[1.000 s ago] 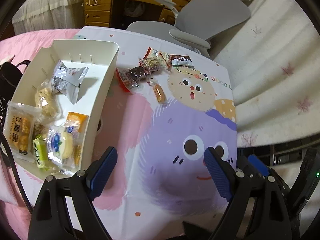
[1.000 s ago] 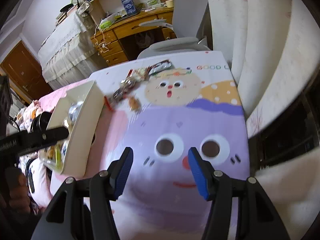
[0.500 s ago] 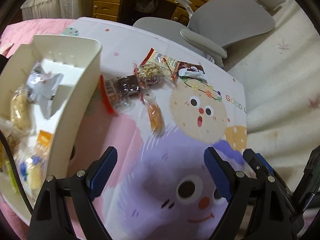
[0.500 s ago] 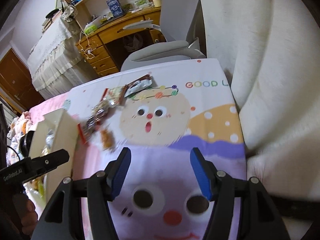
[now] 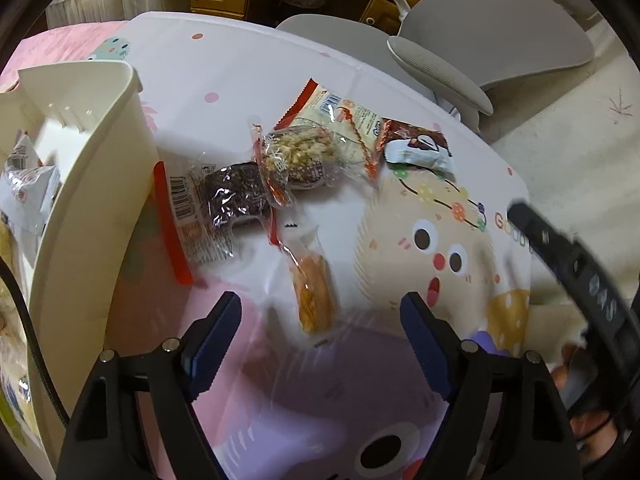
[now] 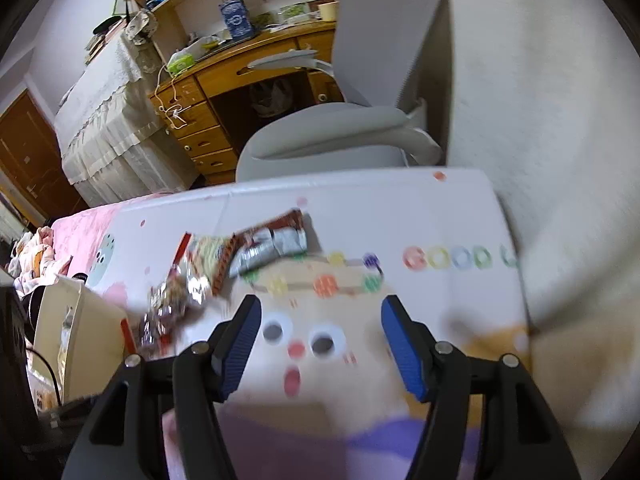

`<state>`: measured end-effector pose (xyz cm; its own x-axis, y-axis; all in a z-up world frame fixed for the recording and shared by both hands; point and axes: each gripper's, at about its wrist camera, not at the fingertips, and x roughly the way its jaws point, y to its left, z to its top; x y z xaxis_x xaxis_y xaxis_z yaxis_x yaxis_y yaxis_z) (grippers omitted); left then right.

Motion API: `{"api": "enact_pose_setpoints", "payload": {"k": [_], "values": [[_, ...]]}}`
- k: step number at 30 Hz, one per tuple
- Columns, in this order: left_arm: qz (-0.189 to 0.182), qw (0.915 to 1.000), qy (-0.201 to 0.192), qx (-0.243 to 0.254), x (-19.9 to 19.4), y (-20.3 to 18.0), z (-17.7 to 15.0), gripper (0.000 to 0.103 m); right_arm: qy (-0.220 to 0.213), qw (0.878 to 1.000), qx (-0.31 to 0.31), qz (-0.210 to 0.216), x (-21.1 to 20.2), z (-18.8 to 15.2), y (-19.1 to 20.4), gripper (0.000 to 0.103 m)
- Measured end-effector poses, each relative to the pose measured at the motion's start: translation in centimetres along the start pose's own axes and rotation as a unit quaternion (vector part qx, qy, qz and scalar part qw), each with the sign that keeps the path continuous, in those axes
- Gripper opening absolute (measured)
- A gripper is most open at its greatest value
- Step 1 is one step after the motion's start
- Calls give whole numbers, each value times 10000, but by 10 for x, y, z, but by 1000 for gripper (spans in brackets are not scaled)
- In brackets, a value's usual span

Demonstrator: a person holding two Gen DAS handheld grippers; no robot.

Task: Organize snacks
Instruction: 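Withdraw both tools from the tray toward the remaining snacks, then grasp the small orange candy packet with the left tool while the right tool grasps the brown chocolate packet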

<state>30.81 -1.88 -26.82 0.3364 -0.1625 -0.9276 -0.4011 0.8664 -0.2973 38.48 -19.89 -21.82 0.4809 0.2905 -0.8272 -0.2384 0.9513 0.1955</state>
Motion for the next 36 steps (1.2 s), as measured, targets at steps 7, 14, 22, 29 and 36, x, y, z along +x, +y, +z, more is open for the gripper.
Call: {"api": "enact_pose_setpoints", "payload": {"k": [7, 14, 22, 29, 36], "values": [[52, 9998, 164, 94, 18, 2, 9, 74, -12, 9997, -243, 35, 39, 30, 13, 65], [146, 9994, 296, 77, 33, 2, 14, 73, 214, 9988, -424, 74, 77, 40, 24, 65], [323, 9993, 185, 32, 35, -2, 8, 68, 397, 9968, -684, 109, 102, 41, 38, 65], [455, 9988, 172, -63, 33, -8, -2, 48, 405, 9935, -1059, -18, 109, 37, 56, 65], [598, 9979, 188, -157, 32, -8, -7, 22, 274, 9933, -1123, -64, 105, 29, 60, 58]]}}
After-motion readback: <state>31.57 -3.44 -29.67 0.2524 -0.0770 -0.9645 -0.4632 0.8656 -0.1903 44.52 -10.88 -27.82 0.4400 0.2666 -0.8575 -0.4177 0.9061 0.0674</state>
